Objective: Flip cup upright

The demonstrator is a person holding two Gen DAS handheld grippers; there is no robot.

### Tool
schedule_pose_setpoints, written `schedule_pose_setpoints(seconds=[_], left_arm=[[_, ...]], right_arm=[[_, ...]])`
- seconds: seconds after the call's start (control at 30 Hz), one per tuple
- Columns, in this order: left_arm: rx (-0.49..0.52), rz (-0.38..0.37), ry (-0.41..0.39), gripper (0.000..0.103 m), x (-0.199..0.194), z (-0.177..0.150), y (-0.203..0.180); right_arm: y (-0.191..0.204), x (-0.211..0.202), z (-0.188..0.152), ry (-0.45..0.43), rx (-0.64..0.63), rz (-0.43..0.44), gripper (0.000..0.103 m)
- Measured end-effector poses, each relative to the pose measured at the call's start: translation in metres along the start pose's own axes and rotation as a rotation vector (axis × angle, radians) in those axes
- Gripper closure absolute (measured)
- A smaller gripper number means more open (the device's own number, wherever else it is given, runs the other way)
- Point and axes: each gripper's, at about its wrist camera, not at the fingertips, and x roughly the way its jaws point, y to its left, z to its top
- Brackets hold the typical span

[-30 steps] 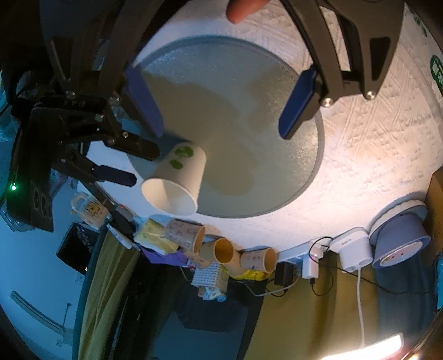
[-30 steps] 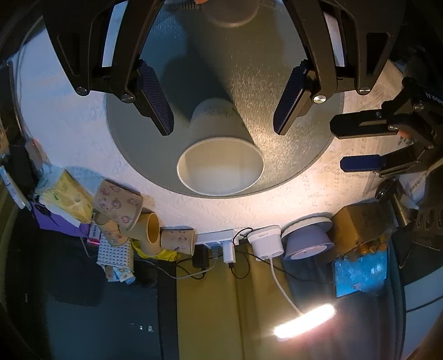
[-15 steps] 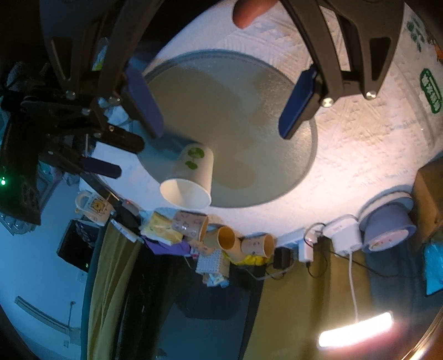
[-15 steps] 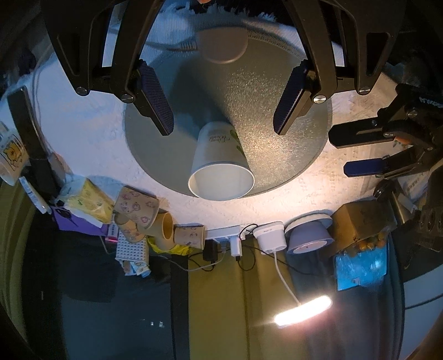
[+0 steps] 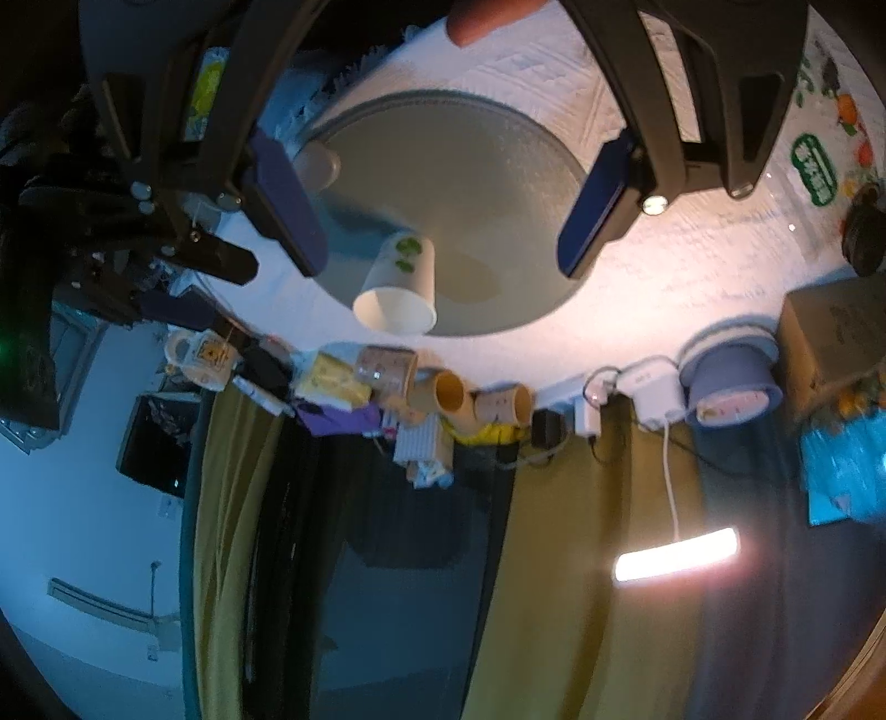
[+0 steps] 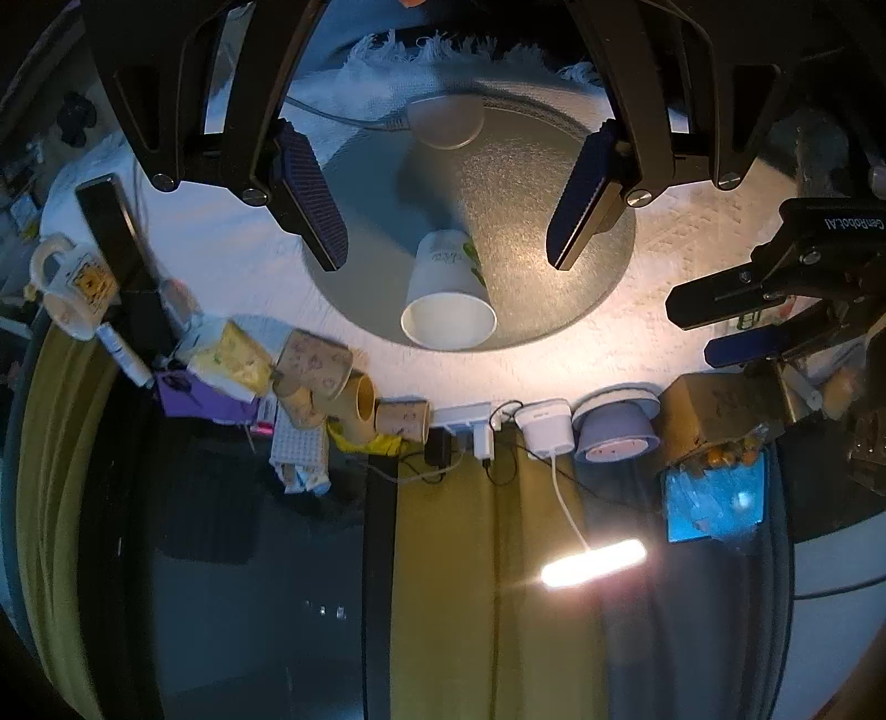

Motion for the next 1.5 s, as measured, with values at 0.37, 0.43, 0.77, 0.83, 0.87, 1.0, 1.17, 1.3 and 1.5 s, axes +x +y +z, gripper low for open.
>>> schedule_pose_setpoints(seconds=[0.37, 0.43, 0.77, 0.83, 0.87, 1.0, 1.17, 1.3, 1.5], left_arm=[[0.034, -0.032, -0.101, 0.017, -0.036, 0.013, -0.011], [0.037, -0.043, -0.120, 0.017, -0.041, 0.015, -0.013], [0.046, -0.060, -0.204, 0.017, -0.065, 0.021, -0.017], [0.046, -0.059, -0.219, 0.017, -0.068, 0.022, -0.017], [0.044, -0.060, -0.228, 0.017, -0.072, 0.022, -0.017], [0.033, -0.058, -0.255, 0.017, -0.078, 0.023, -0.015], [0.019, -0.055, -0.282, 0.017, -0.085, 0.023, -0.012], [0.015, -0.039, -0.290, 0.017, -0.086, 0.022, -0.011], [0.009, -0.039, -0.289, 0.017, -0.087, 0.021, -0.010]], right_arm=[[0.014, -0.039, 0.017, -0.075, -0.037, -0.004, 0.026], [0.014, -0.044, 0.019, -0.086, -0.042, -0.009, 0.026], [0.021, -0.075, 0.028, -0.146, -0.047, -0.062, 0.026], [0.022, -0.080, 0.029, -0.162, -0.046, -0.075, 0.026], [0.023, -0.083, 0.030, -0.168, -0.043, -0.078, 0.026], [0.024, -0.092, 0.032, -0.190, -0.028, -0.100, 0.026], [0.022, -0.099, 0.034, -0.212, -0.015, -0.111, 0.026], [0.020, -0.100, 0.034, -0.215, -0.009, -0.114, 0.026], [0.016, -0.100, 0.032, -0.212, 0.002, -0.120, 0.026]])
